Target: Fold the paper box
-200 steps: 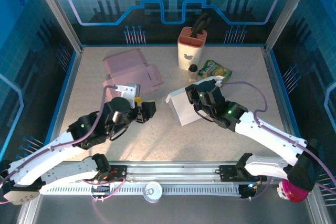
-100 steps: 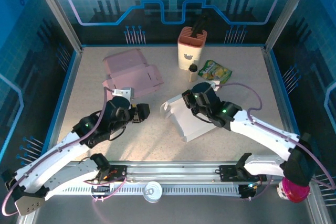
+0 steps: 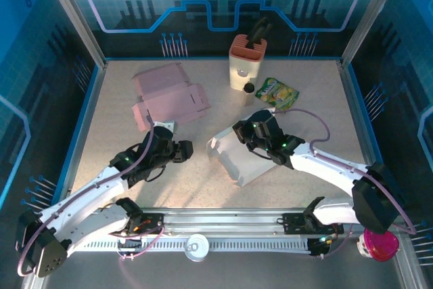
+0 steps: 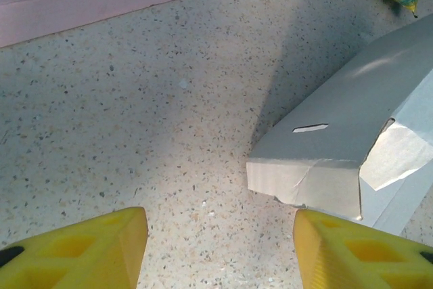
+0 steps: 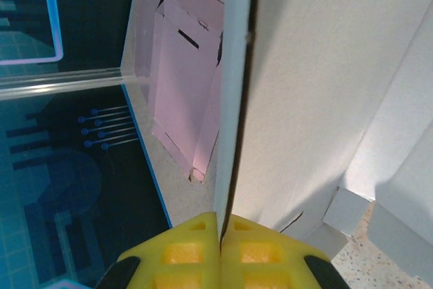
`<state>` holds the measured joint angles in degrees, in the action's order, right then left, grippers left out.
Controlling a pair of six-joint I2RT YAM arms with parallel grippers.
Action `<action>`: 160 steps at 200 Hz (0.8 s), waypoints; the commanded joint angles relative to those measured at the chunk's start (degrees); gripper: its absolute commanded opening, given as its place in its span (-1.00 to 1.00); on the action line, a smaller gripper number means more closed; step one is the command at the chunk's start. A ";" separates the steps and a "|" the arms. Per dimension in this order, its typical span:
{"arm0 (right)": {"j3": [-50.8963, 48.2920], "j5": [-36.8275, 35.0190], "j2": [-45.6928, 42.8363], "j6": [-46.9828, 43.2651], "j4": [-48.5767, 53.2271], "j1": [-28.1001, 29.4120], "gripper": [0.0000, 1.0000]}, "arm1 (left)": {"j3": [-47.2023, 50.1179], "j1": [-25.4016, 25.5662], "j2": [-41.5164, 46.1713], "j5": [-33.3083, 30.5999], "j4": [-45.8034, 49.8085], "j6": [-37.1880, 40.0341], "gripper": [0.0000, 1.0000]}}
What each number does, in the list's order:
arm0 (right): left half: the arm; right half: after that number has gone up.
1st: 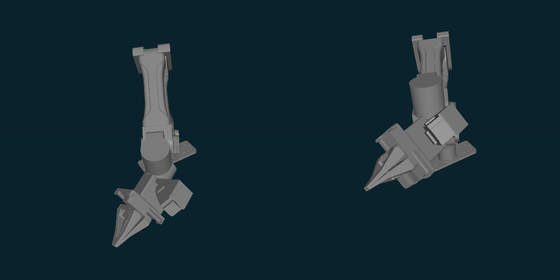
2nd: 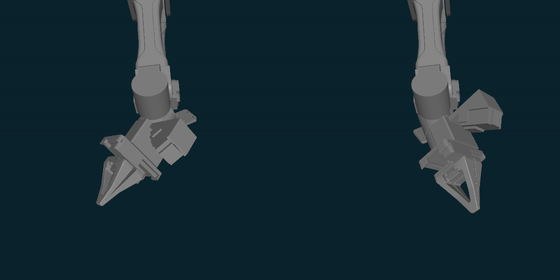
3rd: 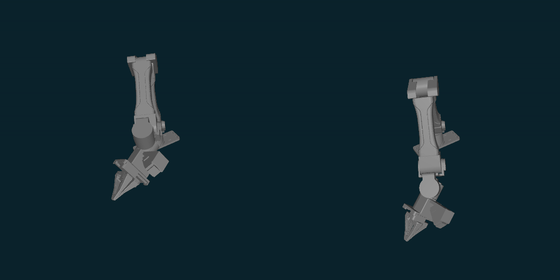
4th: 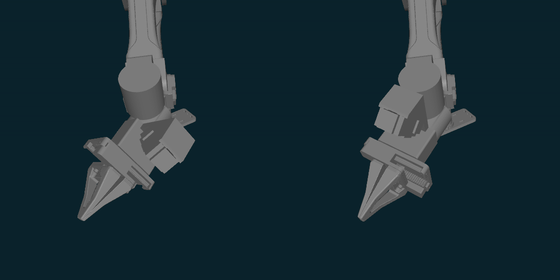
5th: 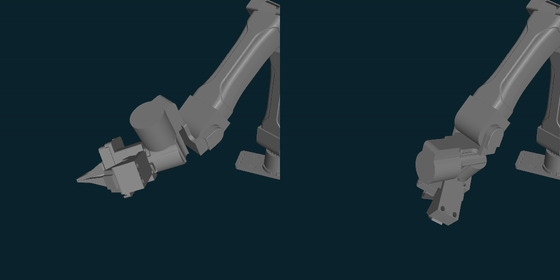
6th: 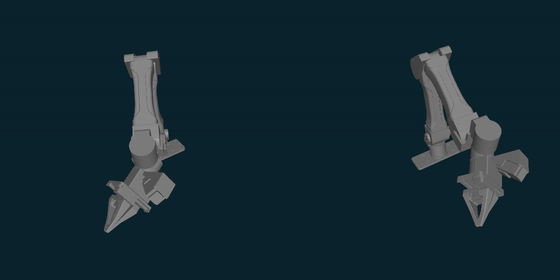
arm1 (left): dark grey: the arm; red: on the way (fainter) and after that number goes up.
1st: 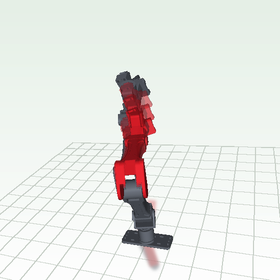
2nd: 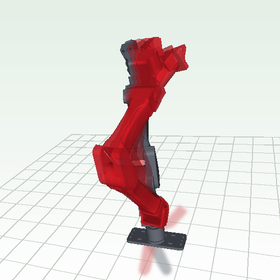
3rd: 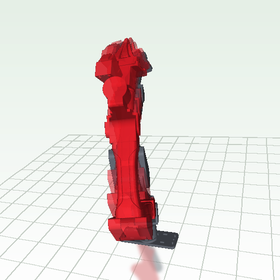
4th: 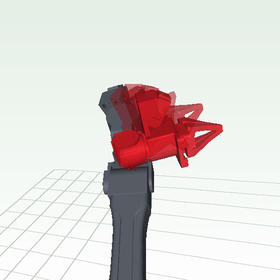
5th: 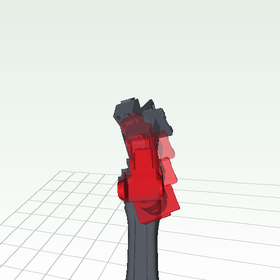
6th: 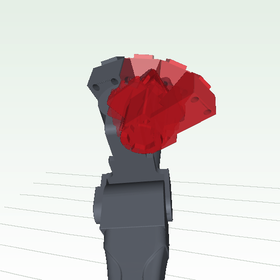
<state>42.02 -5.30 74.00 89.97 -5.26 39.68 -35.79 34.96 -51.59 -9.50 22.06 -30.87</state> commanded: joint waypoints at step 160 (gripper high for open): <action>-8.37 9.03 5.85 -4.06 -21.40 -5.84 -1.00 | 10.33 -0.88 -16.03 8.55 -31.93 20.81 -0.10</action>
<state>34.81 2.46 78.72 86.94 -25.26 34.68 -27.16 34.54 -66.50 -2.48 -3.20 -13.41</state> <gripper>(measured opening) 0.041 0.451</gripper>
